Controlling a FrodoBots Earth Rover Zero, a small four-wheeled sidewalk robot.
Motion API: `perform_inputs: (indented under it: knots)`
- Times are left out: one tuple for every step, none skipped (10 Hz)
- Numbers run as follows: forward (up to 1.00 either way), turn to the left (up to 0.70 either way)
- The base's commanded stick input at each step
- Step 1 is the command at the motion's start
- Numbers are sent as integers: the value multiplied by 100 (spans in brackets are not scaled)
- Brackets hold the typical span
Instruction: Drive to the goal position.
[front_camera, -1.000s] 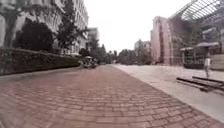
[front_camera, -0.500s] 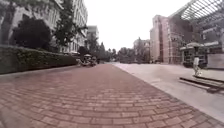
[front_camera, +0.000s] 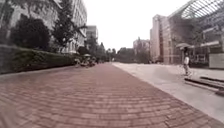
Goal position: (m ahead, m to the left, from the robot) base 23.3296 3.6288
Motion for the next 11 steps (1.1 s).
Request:
perform_inputs:
  knots:
    - [70, 0]
    - [70, 0]
    - [70, 3]
    - [70, 10]
    - [70, 14]
    - [70, 14]
    - [70, 12]
    - [70, 4]
    - [70, 1]
    - [70, 0]
    - [70, 0]
